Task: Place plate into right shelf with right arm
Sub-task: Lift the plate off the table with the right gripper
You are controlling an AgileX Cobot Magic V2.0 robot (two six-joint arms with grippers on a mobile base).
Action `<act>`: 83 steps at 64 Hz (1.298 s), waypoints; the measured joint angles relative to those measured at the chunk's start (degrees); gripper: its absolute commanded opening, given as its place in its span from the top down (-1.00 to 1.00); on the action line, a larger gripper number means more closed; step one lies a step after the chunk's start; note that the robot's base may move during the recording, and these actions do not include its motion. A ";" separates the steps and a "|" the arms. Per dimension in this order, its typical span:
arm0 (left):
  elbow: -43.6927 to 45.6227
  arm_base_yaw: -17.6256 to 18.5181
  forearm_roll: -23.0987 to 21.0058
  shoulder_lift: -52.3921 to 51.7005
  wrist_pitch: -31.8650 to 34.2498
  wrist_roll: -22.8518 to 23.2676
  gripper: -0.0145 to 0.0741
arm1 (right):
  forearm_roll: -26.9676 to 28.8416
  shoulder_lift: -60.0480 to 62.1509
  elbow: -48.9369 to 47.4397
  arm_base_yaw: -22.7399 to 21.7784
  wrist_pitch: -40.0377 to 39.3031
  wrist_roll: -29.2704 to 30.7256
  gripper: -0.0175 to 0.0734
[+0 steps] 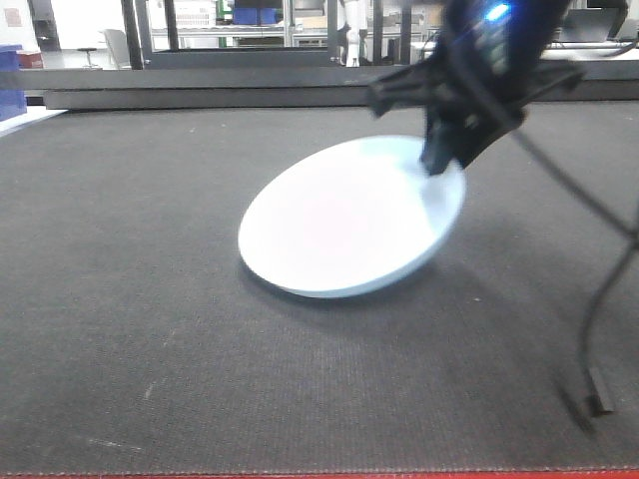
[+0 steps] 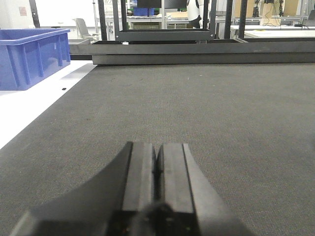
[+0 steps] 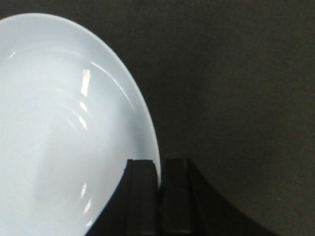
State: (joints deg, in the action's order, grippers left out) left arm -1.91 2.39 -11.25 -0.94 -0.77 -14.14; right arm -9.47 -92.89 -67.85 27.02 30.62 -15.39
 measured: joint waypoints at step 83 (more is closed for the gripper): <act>0.00 0.00 0.00 0.00 0.00 0.00 0.78 | -5.93 77.48 31.24 -0.10 -13.32 0.56 0.48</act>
State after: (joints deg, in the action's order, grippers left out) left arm -1.91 2.39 -11.25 -0.94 -0.77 -14.14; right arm -15.40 -15.41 -36.61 26.91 17.29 -14.83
